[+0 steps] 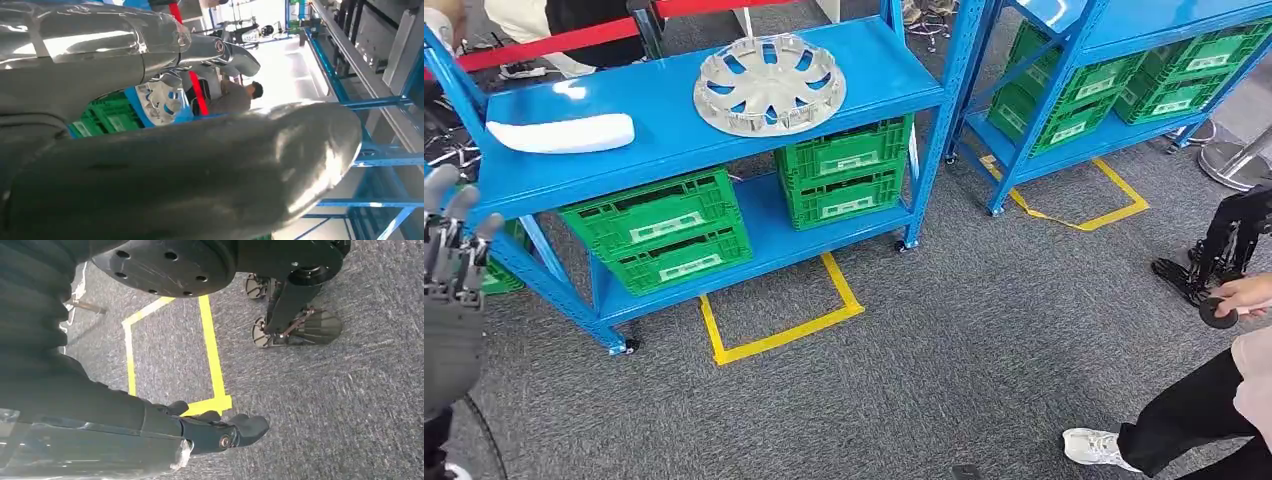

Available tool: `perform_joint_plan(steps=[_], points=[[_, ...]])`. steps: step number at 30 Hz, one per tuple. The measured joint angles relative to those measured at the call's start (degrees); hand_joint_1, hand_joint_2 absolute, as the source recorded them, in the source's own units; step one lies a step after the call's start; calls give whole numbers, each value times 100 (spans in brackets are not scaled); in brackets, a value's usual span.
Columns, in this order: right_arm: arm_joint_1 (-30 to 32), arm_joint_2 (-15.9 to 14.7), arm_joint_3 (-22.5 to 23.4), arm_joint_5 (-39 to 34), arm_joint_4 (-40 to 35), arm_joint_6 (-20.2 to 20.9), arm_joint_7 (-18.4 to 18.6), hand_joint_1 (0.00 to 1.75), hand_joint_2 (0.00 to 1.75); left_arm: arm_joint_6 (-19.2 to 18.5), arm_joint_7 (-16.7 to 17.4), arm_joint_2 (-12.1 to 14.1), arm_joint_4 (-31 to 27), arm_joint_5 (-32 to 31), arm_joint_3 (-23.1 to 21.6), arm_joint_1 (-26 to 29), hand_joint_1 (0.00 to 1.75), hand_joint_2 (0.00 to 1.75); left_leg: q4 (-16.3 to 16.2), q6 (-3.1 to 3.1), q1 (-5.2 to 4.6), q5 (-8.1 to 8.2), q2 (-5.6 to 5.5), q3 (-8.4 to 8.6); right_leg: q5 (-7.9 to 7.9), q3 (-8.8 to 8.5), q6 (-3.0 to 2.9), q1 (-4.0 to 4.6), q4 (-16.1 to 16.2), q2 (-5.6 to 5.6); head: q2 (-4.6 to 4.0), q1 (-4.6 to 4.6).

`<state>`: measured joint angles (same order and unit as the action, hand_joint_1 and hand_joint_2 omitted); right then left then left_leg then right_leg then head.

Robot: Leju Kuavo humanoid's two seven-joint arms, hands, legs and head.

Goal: Take the parts from the cabinet and place them on the table.

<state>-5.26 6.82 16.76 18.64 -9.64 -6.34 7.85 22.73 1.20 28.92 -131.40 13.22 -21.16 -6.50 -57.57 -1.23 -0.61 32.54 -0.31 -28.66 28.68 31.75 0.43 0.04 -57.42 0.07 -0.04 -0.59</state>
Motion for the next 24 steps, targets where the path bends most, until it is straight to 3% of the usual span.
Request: perform_joint_plan(steps=[21,24], points=[[-1,0,0,-7,0,31,37,0,175,17,2,-11,-2,68,-199,-112,0,0,0,0,0,0,1,-1,0,0,0,0,-1,-2,0,0],[-1,4,0,-9,0,31,37,0,175,26,9,-9,-2,70,-227,-114,0,0,-19,-15,-21,8,1,-5,-17,0,30,-17,17,-2,0,9]])
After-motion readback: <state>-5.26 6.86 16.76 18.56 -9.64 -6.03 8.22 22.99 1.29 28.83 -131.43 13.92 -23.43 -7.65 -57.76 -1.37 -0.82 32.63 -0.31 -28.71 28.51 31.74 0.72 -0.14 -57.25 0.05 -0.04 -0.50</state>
